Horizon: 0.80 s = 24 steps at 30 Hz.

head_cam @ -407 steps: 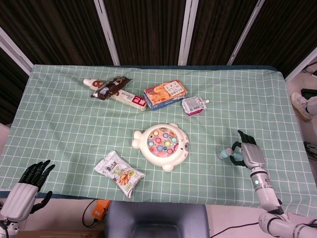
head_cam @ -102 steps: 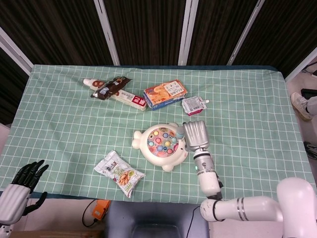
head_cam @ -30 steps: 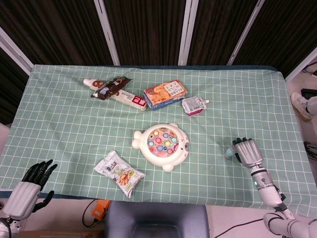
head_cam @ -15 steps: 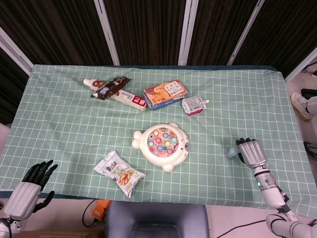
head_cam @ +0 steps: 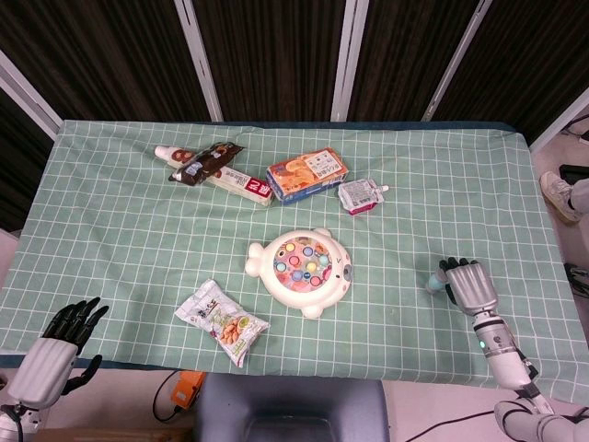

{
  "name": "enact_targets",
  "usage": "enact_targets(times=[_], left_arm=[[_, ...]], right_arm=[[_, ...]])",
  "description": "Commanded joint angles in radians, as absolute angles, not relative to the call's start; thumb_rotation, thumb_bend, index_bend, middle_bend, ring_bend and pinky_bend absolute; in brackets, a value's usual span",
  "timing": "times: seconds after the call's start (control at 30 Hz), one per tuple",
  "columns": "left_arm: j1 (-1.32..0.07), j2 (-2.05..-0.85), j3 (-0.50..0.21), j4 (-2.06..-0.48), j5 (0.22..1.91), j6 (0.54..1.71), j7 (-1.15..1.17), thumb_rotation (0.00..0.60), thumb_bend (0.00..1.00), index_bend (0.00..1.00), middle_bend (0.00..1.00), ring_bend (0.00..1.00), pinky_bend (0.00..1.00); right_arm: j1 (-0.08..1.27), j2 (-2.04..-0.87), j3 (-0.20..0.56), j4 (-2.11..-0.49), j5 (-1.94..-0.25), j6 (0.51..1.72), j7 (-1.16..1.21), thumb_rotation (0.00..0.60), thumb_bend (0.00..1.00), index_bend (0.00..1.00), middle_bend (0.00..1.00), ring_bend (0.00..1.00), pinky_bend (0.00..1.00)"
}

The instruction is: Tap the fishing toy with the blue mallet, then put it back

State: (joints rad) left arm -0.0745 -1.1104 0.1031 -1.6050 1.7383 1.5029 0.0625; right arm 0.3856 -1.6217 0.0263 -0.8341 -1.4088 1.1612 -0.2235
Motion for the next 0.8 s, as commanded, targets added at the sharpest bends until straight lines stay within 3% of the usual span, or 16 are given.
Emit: enact_targets(times=[0.03, 0.3, 0.53, 0.67, 0.73, 0.8], left_arm=[[-0.074, -1.110, 0.103, -1.605, 1.739, 1.504, 0.062, 0.600, 0.39, 0.00, 0.01, 0.00, 0.11], [-0.074, -1.110, 0.104, -1.604, 1.740, 1.505, 0.061, 0.600, 0.39, 0.00, 0.01, 0.00, 0.11], [-0.075, -1.111, 0.104, -1.606, 1.738, 1.503, 0.064, 0.600, 0.39, 0.00, 0.01, 0.00, 0.11], [-0.073, -1.109, 0.103, -1.606, 1.739, 1.508, 0.062, 0.600, 0.39, 0.00, 0.01, 0.00, 0.11], [-0.069, -1.107, 0.101, -1.605, 1.738, 1.517, 0.057, 0.600, 0.39, 0.00, 0.01, 0.00, 0.11], [-0.066, -1.105, 0.098, -1.603, 1.736, 1.527, 0.049, 0.600, 0.39, 0.00, 0.01, 0.00, 0.11]], right_arm=[[0.383, -1.622, 0.029, -0.834, -1.410, 1.164, -0.224, 0.600, 0.51, 0.45, 0.48, 0.49, 0.72], [0.369, -1.611, 0.034, -0.839, -1.420, 1.183, -0.205, 0.600, 0.49, 0.29, 0.46, 0.48, 0.72], [0.344, -1.581, 0.034, -0.871, -1.436, 1.228, -0.173, 0.600, 0.49, 0.26, 0.45, 0.47, 0.72], [0.307, -1.532, 0.028, -0.957, -1.472, 1.325, -0.125, 0.600, 0.49, 0.23, 0.41, 0.42, 0.71], [0.271, -1.487, 0.024, -1.049, -1.500, 1.411, -0.083, 0.600, 0.49, 0.19, 0.35, 0.36, 0.64], [0.227, -1.424, 0.010, -1.177, -1.522, 1.484, -0.071, 0.600, 0.47, 0.13, 0.24, 0.25, 0.51]])
